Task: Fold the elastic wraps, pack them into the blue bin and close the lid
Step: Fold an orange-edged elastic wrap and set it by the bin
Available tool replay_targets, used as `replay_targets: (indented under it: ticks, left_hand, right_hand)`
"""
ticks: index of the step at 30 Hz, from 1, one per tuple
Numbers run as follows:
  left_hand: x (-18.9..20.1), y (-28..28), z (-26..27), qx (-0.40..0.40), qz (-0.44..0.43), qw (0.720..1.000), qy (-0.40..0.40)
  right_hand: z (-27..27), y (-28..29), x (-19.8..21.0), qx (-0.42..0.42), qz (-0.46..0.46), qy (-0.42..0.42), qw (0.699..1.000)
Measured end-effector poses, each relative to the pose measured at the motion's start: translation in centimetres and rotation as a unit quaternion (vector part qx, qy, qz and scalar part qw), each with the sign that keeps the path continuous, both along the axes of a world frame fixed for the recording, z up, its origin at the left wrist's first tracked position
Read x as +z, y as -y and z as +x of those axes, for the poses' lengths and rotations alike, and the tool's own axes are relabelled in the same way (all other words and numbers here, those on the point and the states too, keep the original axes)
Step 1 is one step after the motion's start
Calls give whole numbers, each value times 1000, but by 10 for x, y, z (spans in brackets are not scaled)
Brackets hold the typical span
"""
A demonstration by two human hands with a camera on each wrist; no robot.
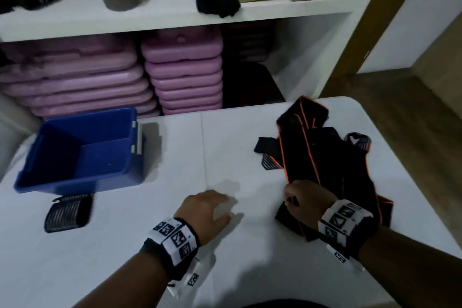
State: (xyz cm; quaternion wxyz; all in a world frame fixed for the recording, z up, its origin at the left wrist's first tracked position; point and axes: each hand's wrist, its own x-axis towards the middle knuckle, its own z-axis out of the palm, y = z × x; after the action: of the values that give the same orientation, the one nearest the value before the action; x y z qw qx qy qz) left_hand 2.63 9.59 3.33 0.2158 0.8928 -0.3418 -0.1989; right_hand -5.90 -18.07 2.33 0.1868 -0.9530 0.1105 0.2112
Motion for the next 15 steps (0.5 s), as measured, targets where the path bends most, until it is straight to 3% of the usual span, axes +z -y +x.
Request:
replay_targets:
  ticks: [3, 5, 10, 15]
  left_hand:
    - [-20, 55, -13, 0, 41, 996, -79]
    - [-33, 86, -19, -18, 63, 993, -94]
    - [-41, 145, -30, -69, 118, 986, -97]
    - [-43, 167, -34, 5, 60, 986, -157]
  right_hand:
    - [-8, 35, 1, -39, -57, 28, 997]
    - [-11, 53, -1, -87, -67, -6, 994]
    - [-14, 76, -7, -150, 89, -41, 984]
    - [-10, 72, -14, -184, 172, -4, 968]
